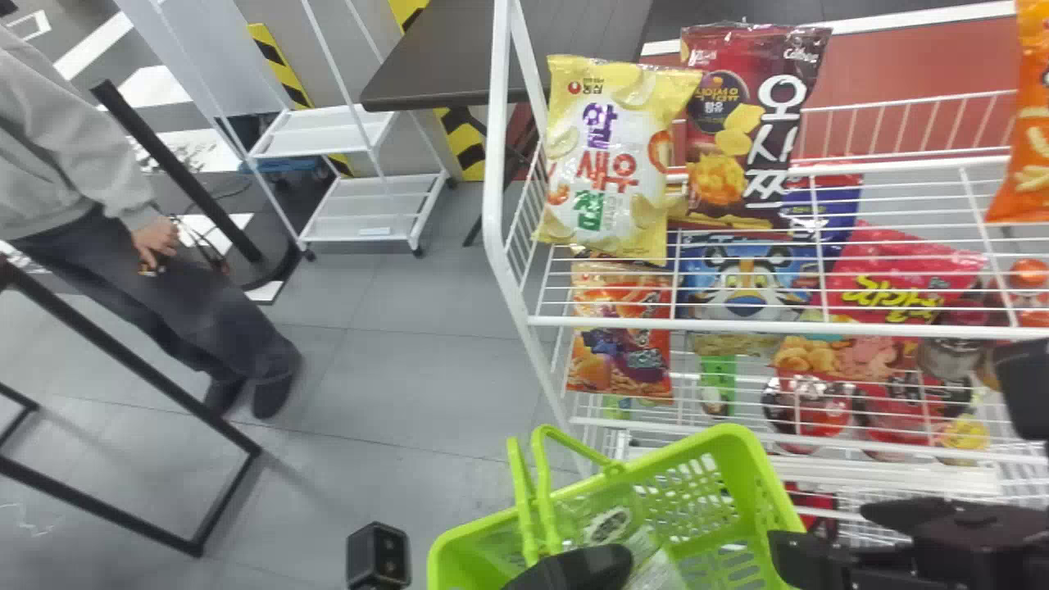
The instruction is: Hold basket handle with left hand then pick Gkobukchip with right hand and place into basket
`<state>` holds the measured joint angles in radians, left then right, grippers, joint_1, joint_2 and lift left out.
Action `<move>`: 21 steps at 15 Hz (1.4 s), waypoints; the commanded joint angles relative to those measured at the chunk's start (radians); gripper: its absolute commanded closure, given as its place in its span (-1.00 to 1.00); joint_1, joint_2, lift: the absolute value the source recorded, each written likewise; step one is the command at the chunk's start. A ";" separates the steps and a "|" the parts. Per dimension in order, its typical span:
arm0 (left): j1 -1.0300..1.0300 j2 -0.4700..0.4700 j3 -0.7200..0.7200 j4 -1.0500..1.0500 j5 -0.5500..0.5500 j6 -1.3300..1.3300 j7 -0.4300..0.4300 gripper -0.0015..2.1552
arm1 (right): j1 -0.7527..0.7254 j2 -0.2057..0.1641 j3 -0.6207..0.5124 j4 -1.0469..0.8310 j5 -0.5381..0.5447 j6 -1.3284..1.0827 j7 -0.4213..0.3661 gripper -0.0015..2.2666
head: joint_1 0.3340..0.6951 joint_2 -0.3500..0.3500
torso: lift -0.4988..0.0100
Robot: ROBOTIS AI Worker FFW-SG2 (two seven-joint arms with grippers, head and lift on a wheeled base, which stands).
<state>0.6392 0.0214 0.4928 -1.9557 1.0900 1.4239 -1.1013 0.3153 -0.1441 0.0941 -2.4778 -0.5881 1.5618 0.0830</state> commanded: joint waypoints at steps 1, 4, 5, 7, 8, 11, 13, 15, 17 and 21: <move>0.000 0.000 -0.002 0.001 -0.002 -0.010 0.000 0.99 | 0.059 -0.034 0.015 0.034 0.156 -0.225 0.014 -0.93 | 1.00 0.72 | 0.96; 0.000 0.000 -0.002 0.003 -0.005 -0.013 0.001 0.99 | 0.076 -0.048 0.019 0.134 0.286 -0.596 0.012 -0.92 | 1.00 0.38 | 0.96; 0.000 0.000 -0.002 0.005 -0.005 -0.013 0.001 0.99 | 0.080 -0.052 0.018 0.171 0.307 -0.725 0.006 -0.92 | 1.00 0.29 | 0.96; 0.000 0.000 -0.002 0.009 -0.005 -0.013 -0.002 0.99 | 0.087 -0.054 0.016 0.235 0.343 -0.906 0.003 -0.90 | 1.00 0.17 | 0.96; 0.000 0.000 -0.002 0.009 -0.005 -0.013 -0.002 0.99 | 0.093 -0.055 0.016 0.276 0.367 -1.016 0.003 -0.90 | 1.00 0.12 | 0.96; 0.000 0.000 -0.002 0.009 -0.005 -0.013 -0.002 0.99 | 0.122 -0.055 -0.014 0.379 0.392 -1.237 0.001 -0.90 | 1.00 -0.01 | 0.96; 0.000 0.000 -0.002 0.009 -0.005 -0.013 -0.002 0.99 | 0.151 -0.055 -0.039 0.428 0.392 -1.348 0.003 -0.90 | 1.00 -0.09 | 0.96; -0.001 0.000 -0.002 0.011 -0.007 -0.013 0.001 0.99 | 0.166 -0.054 -0.062 0.471 0.384 -1.418 0.008 -0.90 | 1.00 -0.22 | 0.96; -0.001 -0.001 -0.002 0.011 -0.005 -0.013 0.003 0.99 | 0.177 -0.054 -0.088 0.513 0.370 -1.495 0.012 -0.90 | 1.00 -0.30 | 0.96; -0.003 -0.001 -0.002 0.012 -0.005 -0.016 0.003 0.99 | 0.186 -0.054 -0.108 0.551 0.363 -1.559 0.020 -0.91 | 1.00 -0.45 | 0.96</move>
<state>0.6375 0.0206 0.4909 -1.9438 1.0844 1.4101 -1.0983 0.4998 -0.1979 -0.0096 -1.9361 -0.2245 0.0165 0.1029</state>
